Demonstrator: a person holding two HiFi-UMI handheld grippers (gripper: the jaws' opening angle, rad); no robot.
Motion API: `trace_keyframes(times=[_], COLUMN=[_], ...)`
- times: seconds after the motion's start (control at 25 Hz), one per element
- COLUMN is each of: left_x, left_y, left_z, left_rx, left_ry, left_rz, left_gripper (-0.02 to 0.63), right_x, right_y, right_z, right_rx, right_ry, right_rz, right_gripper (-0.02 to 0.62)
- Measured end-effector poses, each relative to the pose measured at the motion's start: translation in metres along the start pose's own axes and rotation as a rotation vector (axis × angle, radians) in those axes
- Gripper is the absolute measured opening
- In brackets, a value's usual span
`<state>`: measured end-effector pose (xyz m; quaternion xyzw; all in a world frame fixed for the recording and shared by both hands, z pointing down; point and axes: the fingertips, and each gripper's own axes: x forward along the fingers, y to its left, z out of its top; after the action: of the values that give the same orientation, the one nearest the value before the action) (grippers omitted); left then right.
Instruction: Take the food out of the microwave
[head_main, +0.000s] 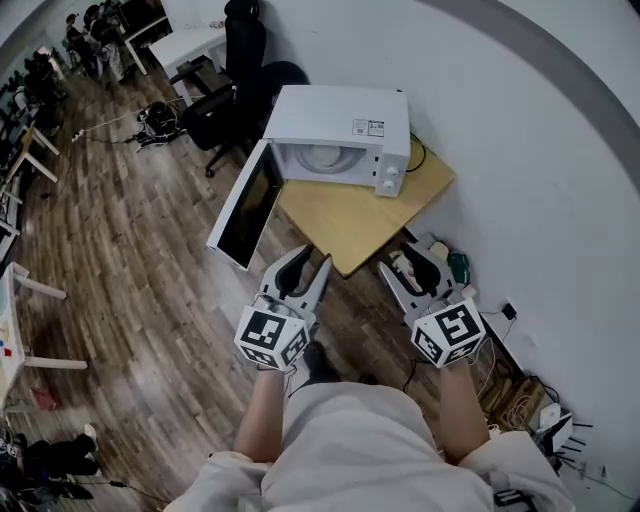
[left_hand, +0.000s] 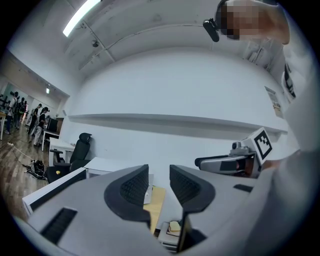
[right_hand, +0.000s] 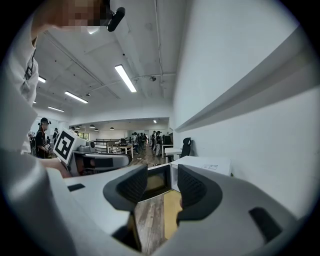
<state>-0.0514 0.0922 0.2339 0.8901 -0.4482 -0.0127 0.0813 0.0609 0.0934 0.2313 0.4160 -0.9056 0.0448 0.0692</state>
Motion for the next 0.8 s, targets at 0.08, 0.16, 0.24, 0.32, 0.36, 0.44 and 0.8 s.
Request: trace_keyframes(times=[0.08, 0.16, 0.24, 0.32, 0.36, 0.44, 0.8], left_x=[0.004, 0.008, 0.011, 0.015, 0.016, 0.018, 0.033], left_y=[0.015, 0.029, 0.042, 0.055, 0.061, 0.072, 0.117], left_z=[0.002, 0.004, 0.004, 0.003, 0.001, -0.002, -0.021], left_rx=[-0.007, -0.010, -0.010, -0.006, -0.005, -0.005, -0.023], left_ry=[-0.005, -0.004, -0.002, 0.004, 0.008, 0.018, 0.059], left_rz=[-0.004, -0.019, -0.033, -0.041, -0.044, -0.049, -0.064], left_gripper=[0.123, 0.123, 0.123, 0.123, 0.123, 0.123, 0.124], right_x=[0.014, 0.028, 0.044, 0.059, 0.065, 0.076, 0.129], right_y=[-0.001, -0.001, 0.000, 0.001, 0.001, 0.002, -0.001], right_z=[0.002, 0.004, 0.006, 0.007, 0.007, 0.005, -0.012], right_rx=[-0.003, 0.003, 0.010, 0.012, 0.012, 0.010, 0.021], right_ry=[0.003, 0.006, 0.006, 0.006, 0.008, 0.018, 0.075], right_rz=[-0.010, -0.020, -0.029, -0.038, -0.042, -0.049, -0.088], right_gripper=[0.172, 0.175, 0.178, 0.179, 0.179, 0.181, 0.192])
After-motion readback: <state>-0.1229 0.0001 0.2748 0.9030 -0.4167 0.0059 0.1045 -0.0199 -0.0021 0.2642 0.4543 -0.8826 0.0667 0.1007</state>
